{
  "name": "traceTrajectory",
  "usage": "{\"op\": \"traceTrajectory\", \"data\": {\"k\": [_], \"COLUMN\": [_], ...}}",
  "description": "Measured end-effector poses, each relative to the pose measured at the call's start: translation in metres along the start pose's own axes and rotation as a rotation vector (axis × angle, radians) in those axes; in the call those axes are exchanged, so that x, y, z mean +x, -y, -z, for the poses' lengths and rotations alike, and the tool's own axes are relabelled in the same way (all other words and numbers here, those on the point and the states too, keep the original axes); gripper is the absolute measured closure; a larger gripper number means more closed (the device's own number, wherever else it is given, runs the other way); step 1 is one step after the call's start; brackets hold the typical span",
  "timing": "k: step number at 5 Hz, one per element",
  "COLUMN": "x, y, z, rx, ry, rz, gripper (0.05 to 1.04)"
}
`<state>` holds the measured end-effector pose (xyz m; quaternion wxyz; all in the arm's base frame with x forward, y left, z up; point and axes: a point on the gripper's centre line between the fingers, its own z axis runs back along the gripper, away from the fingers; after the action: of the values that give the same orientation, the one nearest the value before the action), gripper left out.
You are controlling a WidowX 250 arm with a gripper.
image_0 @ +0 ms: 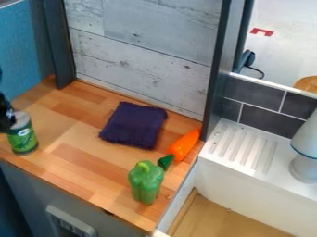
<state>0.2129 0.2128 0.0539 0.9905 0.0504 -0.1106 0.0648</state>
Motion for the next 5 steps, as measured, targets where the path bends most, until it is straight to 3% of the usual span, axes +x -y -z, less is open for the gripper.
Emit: {"op": "traceTrajectory", "data": {"k": [2, 3, 5], "x": [-0.007, -0.004, 0.024], "y": [0.005, 0.006, 0.01], "z": [0.039, 0.049, 0.06], "rx": [-0.009, -0.008, -0.016], "ry": [-0.079, -0.09, -0.084], "rz": [-0.017, -0.021, -0.029], "gripper": [0.083, 0.083, 0.083]}}
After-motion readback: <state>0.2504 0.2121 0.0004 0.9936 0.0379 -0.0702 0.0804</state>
